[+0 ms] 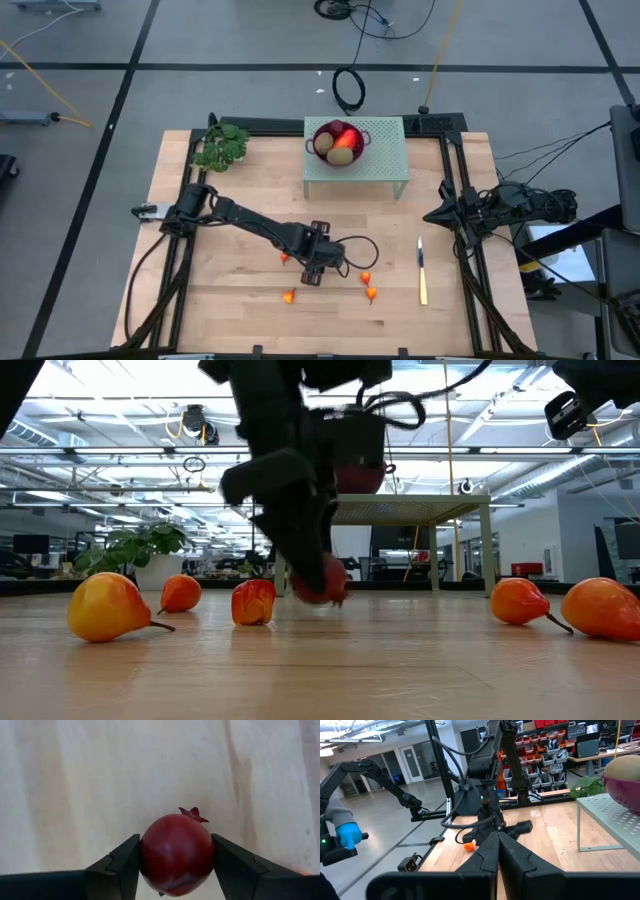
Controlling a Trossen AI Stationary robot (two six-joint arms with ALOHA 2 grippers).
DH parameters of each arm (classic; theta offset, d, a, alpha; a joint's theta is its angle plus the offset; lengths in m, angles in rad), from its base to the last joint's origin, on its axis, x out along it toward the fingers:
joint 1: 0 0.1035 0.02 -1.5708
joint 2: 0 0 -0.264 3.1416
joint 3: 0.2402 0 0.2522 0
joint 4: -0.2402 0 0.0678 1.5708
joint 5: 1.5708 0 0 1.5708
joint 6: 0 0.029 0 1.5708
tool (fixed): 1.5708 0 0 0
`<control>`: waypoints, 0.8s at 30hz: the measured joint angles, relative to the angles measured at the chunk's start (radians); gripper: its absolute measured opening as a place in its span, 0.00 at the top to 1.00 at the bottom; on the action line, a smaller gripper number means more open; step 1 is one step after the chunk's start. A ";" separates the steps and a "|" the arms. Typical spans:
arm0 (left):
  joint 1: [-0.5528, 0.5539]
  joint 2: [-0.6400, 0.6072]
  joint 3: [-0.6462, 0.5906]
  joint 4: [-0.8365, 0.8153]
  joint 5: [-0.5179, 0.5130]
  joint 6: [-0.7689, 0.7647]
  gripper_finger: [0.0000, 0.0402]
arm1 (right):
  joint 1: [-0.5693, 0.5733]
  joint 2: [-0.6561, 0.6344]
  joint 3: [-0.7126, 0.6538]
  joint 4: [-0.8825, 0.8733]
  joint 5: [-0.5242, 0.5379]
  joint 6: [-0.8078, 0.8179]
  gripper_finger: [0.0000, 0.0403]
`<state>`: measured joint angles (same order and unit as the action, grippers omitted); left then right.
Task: Pick & Place Fruit
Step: Put the pomegranate into the strainer bowl
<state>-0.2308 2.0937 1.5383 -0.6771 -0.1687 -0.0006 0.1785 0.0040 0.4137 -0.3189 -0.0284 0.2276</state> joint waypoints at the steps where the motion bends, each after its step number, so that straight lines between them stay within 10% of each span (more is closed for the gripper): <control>1: 0.002 0.000 0.022 -0.025 -0.014 -0.003 0.48 | 0.000 0.000 0.000 0.000 0.000 0.000 0.99; 24: 0.134 0.000 0.760 -0.532 -0.346 0.023 0.49 | 0.000 0.000 0.000 0.000 0.000 -0.003 0.99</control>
<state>-0.0972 2.0937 2.2986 -1.2092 -0.5145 0.0226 0.1783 0.0036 0.4137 -0.3187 -0.0284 0.2241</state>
